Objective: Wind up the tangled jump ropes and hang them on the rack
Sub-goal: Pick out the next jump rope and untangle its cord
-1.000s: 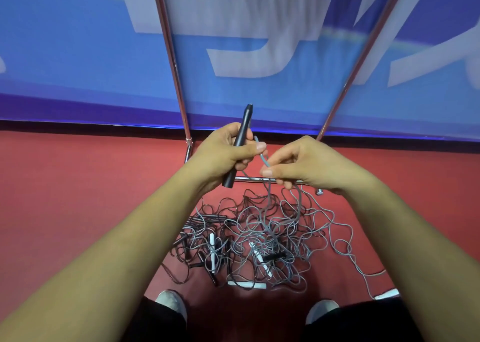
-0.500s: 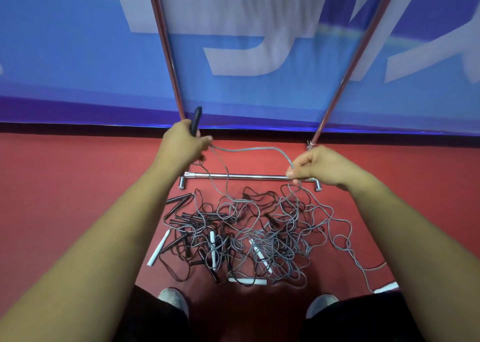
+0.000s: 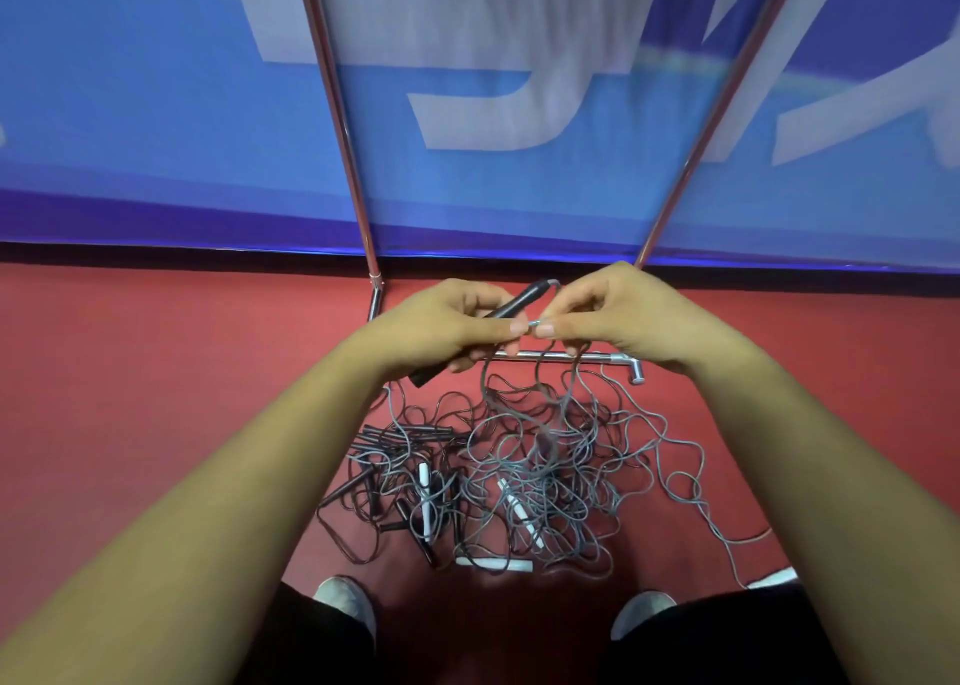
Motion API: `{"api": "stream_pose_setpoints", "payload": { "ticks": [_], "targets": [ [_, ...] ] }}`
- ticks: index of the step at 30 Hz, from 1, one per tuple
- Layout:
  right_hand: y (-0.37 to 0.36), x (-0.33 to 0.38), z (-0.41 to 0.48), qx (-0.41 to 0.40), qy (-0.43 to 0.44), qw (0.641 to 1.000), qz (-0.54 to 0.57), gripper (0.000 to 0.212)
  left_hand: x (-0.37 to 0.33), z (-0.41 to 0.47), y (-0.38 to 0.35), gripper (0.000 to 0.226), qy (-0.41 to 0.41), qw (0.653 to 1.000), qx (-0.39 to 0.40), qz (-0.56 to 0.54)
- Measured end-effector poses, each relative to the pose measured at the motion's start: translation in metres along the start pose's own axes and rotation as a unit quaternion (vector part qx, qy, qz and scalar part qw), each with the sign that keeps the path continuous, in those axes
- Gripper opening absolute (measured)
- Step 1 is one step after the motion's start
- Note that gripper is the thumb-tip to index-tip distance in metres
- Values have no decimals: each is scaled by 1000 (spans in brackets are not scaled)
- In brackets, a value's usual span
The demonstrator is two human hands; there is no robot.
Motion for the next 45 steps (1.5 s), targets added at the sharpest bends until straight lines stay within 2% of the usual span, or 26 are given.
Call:
{"api": "stream_pose_setpoints", "payload": {
  "ticks": [1,3,6,9,12,15,20,21,22,24,25,26,27,29,32,36,38,40,42,45],
  "targets": [
    [3,-5,1,-2,-3,1000,-2,9,-1,1,0,14,1,1000,-6,-23],
    [3,-17,3,20,-16,999,-27,11,-3,3,2,19,-3,991,-27,-134],
    [-1,-45,5,77,-61,992,-81,13,-2,5,11,11,-7,934,-57,-353],
    [-1,-72,4,113,-101,985,-87,10,-3,2,23,8,-25,880,-82,-467],
    [0,-90,4,128,-120,983,-50,3,1,0,26,10,-25,867,-98,-488],
    [-1,-99,8,136,-130,982,-30,7,4,2,28,8,-30,859,-119,-497],
    [14,-112,10,76,-165,976,-121,11,10,-1,52,6,-42,825,-212,-522],
    [19,-109,11,41,-156,978,-131,12,15,-2,60,9,-40,831,-239,-501],
    [26,-103,11,-7,-137,984,-118,11,19,-4,69,11,-34,852,-276,-445],
    [34,-85,10,-85,-92,991,-34,5,26,-12,84,7,8,908,-369,-197],
    [36,-75,8,-106,-75,991,15,3,29,-16,89,6,40,913,-402,-57],
    [37,-66,7,-116,-62,990,58,4,31,-19,90,9,61,903,-423,37],
    [35,-56,7,-119,-50,988,90,7,30,-20,88,11,63,900,-426,71],
    [23,-39,6,-94,-33,988,119,13,27,-14,75,13,30,923,-384,29],
    [1,-19,6,-33,-20,993,111,16,15,0,43,16,-6,966,-254,-50],
    [-6,-11,6,-16,-4,991,135,16,12,4,14,9,2,994,-110,-3],
    [-2,-15,5,-15,-19,990,142,11,11,3,12,12,6,995,-97,-9],
    [2,-22,2,-4,-32,996,85,8,7,3,17,21,-11,985,-110,-129],
    [-1,-31,-1,35,-47,998,24,6,5,4,23,22,-33,961,-112,-249],
    [-1,-36,-4,49,-61,997,18,20,10,6,25,13,-16,947,-145,-287]
  ]
}}
Point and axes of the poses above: each hand's wrist, its own z-axis towards the middle knuckle, its own y-axis out of the back of the hand, x = y × z, the point moved 6 cm from there along z, towards the middle knuckle, and after that the axes turned 3 degrees about -y, right-handed, at the moved point
